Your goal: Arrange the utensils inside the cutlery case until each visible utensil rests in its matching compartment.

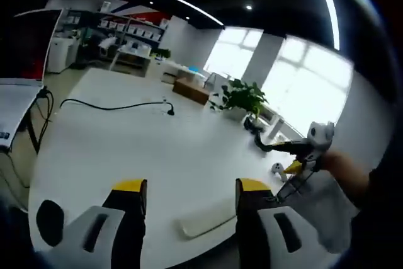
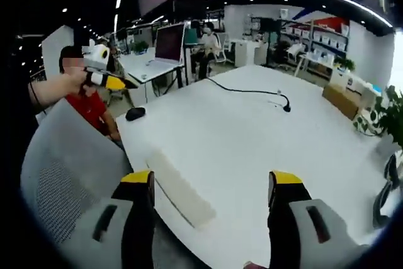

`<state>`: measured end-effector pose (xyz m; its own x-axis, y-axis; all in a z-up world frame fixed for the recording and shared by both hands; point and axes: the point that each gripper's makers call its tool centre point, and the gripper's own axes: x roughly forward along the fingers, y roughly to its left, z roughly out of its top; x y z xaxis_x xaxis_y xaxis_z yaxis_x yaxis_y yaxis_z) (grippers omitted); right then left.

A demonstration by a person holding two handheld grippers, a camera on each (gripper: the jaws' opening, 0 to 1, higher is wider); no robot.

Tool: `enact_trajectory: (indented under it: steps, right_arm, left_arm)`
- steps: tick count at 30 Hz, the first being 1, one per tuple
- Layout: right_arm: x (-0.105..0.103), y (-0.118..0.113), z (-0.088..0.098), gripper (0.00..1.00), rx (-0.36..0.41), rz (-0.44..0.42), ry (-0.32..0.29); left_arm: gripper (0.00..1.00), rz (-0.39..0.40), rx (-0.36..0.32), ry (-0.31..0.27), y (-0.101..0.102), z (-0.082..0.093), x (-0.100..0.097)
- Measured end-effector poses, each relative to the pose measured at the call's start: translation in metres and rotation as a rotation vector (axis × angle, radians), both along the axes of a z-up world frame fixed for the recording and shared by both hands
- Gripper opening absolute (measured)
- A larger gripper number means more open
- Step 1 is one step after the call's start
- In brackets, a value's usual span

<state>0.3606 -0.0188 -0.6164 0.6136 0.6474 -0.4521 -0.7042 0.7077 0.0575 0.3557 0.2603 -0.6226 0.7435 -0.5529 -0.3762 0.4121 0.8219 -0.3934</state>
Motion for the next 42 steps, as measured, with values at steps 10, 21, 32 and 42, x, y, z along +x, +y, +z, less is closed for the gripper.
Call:
enact_trajectory:
  steps: [10,21,32,42]
  right_arm:
    - [-0.018,-0.017,-0.009,0.75,-0.016,-0.084,0.000]
    - [-0.034,-0.024,-0.020,0.96,-0.066,-0.120,0.007]
    - [-0.041,-0.030,-0.017,0.99,-0.040,-0.158,-0.008]
    - [-0.044,-0.031,-0.014,0.99,-0.024,-0.156,-0.016]
  left_arm:
    - [0.77,0.058,-0.049,-0.040,0.007,0.007,-0.014]
    - [0.90,0.089,-0.072,-0.112,0.011,0.018,-0.024]
    - [1.00,0.064,-0.109,-0.161,-0.007,0.031,-0.024]
    - [1.00,0.037,-0.129,-0.169,-0.016,0.036,-0.029]
